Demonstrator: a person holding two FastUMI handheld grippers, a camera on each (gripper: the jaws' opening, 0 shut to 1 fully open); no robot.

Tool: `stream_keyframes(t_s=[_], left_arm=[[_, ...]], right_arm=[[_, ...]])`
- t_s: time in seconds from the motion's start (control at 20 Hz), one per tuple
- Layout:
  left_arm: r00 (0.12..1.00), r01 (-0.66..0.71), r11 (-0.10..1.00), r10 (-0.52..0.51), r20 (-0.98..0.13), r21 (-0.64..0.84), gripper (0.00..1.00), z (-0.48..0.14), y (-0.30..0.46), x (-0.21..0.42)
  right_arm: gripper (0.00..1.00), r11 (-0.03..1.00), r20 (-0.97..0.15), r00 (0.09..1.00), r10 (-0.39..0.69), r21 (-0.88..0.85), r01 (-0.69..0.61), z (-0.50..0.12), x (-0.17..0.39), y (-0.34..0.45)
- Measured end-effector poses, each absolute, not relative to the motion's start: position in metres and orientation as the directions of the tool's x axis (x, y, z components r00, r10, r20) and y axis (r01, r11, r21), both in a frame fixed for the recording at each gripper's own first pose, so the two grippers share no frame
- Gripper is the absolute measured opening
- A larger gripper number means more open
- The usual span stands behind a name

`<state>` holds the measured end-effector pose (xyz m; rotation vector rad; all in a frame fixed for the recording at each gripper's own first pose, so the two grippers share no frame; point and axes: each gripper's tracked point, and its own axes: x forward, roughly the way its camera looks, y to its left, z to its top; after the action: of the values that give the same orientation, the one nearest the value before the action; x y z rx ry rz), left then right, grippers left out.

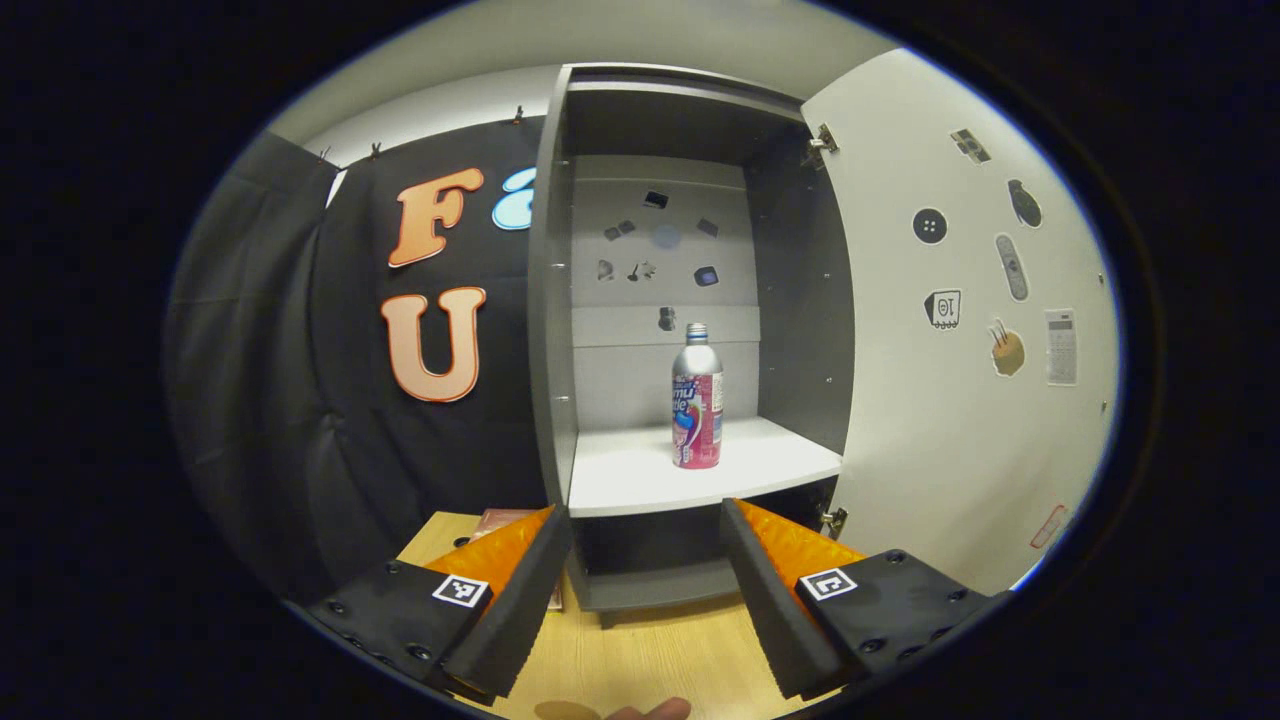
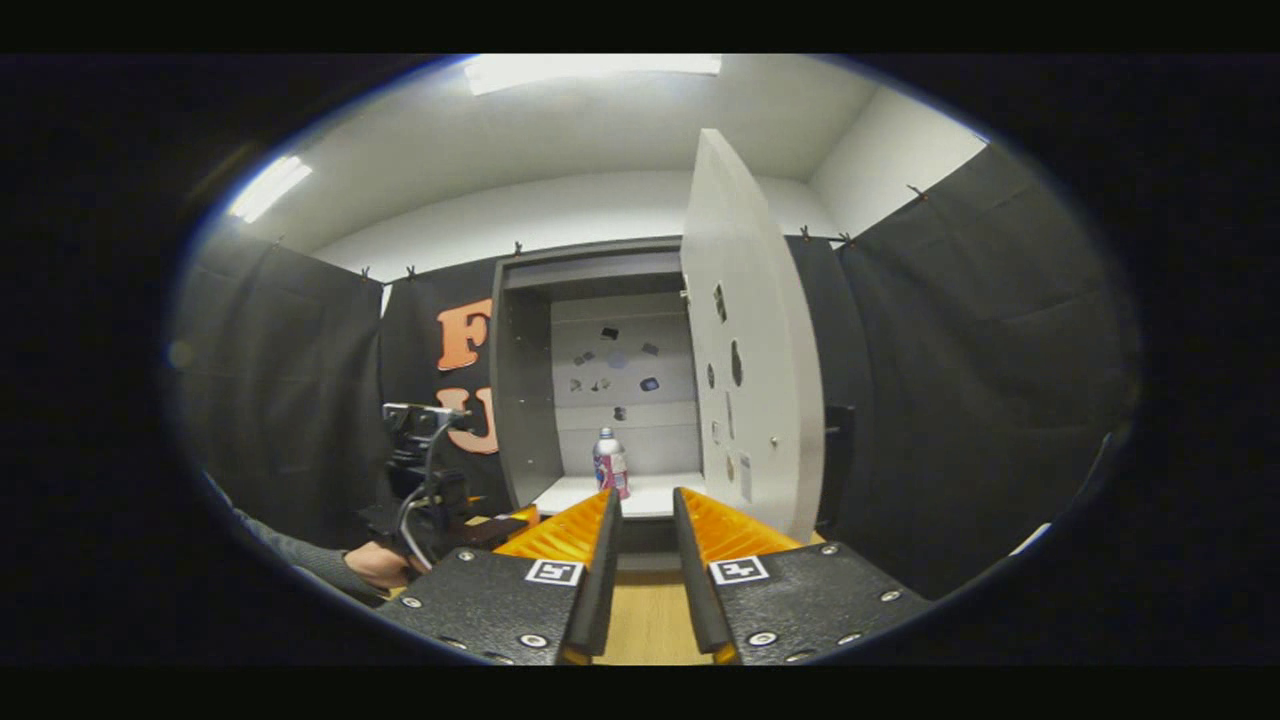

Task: Open the cabinet door with the right hand, grasp the bottle in the cabinet with the left hand and place it on the coaster, then close the cabinet door with the right hand.

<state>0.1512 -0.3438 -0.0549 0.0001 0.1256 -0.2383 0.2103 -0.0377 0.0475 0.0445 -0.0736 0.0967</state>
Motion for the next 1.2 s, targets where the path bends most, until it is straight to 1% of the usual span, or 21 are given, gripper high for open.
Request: stream_keyframes(t_s=[0.05, 0.1, 0.15, 0.2, 0.25, 0.3, 0.35, 0.4, 0.45, 0.5, 0.55, 0.6, 0.65, 1.1, 1.15, 1.2], left_arm=[[0.963, 0.246, 0.969, -0.246, -0.114, -0.008, 0.98, -0.054, -0.354, 0.167], [0.961, 0.256, 0.967, -0.256, -0.103, -0.007, 0.98, -0.053, -0.364, 0.178], [0.960, 0.265, 0.964, -0.265, -0.089, -0.009, 0.98, -0.049, -0.375, 0.193], [0.959, 0.272, 0.962, -0.272, -0.077, -0.009, 0.98, -0.045, -0.382, 0.210], [0.957, 0.281, 0.960, -0.281, -0.069, -0.009, 1.00, -0.043, -0.391, 0.226], [0.956, 0.286, 0.958, -0.286, -0.066, -0.007, 0.98, -0.045, -0.399, 0.240], [0.955, 0.289, 0.957, -0.289, -0.064, -0.003, 0.97, -0.045, -0.405, 0.255], [0.956, 0.289, 0.957, -0.288, -0.062, 0.001, 0.97, -0.045, -0.410, 0.269], [0.956, 0.287, 0.958, -0.286, -0.061, 0.003, 0.97, -0.045, -0.414, 0.282], [0.957, 0.286, 0.958, -0.286, -0.057, 0.004, 0.97, -0.045, -0.419, 0.295], [0.956, 0.288, 0.958, -0.287, -0.054, 0.002, 0.97, -0.044, -0.423, 0.308], [0.955, 0.291, 0.957, -0.291, -0.054, 0.001, 1.00, -0.044, -0.428, 0.317], [0.954, 0.295, 0.955, -0.295, -0.054, 0.001, 0.97, -0.045, -0.432, 0.327], [0.954, 0.296, 0.955, -0.294, -0.065, 0.015, 0.97, -0.057, -0.457, 0.384], [0.953, 0.298, 0.954, -0.297, -0.058, 0.007, 0.96, -0.056, -0.456, 0.382], [0.952, 0.302, 0.953, -0.302, -0.052, -0.005, 0.88, -0.055, -0.458, 0.380]], right_arm=[[0.31, 0.995, 0.062, 0.994, 0.090, 0.041, -0.093, 0.044, 0.211, -0.038], [0.45, 0.995, 0.050, 0.995, 0.084, 0.048, -0.086, 0.042, 0.211, -0.037], [0.56, 0.995, 0.044, 0.996, 0.082, 0.051, -0.084, 0.041, 0.213, -0.034], [0.62, 0.995, 0.037, 0.996, 0.081, 0.049, -0.082, 0.038, 0.216, -0.033], [0.67, 0.996, 0.026, 0.997, 0.072, 0.044, -0.073, 0.035, 0.218, -0.035], [0.74, 0.997, 0.014, 0.998, 0.064, 0.039, -0.065, 0.032, 0.220, -0.036], [0.77, 0.997, 0.008, 0.998, 0.063, 0.038, -0.063, 0.031, 0.221, -0.035], [0.82, 0.998, 0.005, 0.998, 0.060, 0.036, -0.060, 0.031, 0.223, -0.035], [0.89, 0.998, 0.002, 0.999, 0.054, 0.035, -0.054, 0.031, 0.225, -0.036], [0.87, 0.998, 0.000, 0.999, 0.048, 0.034, -0.048, 0.031, 0.227, -0.036], [0.88, 0.999, -0.004, 0.999, 0.042, 0.033, -0.042, 0.030, 0.227, -0.037], [0.89, 0.999, -0.010, 0.999, 0.035, 0.031, -0.034, 0.030, 0.228, -0.038], [0.90, 0.999, -0.013, 1.000, 0.027, 0.031, -0.027, 0.029, 0.228, -0.040], [0.91, 0.998, -0.043, 0.998, -0.050, 0.044, 0.052, 0.024, 0.235, -0.050], [0.91, 0.998, -0.045, 0.997, -0.058, 0.037, 0.059, 0.023, 0.234, -0.052], [0.91, 0.997, -0.048, 0.997, -0.062, 0.035, 0.064, 0.023, 0.235, -0.053]])
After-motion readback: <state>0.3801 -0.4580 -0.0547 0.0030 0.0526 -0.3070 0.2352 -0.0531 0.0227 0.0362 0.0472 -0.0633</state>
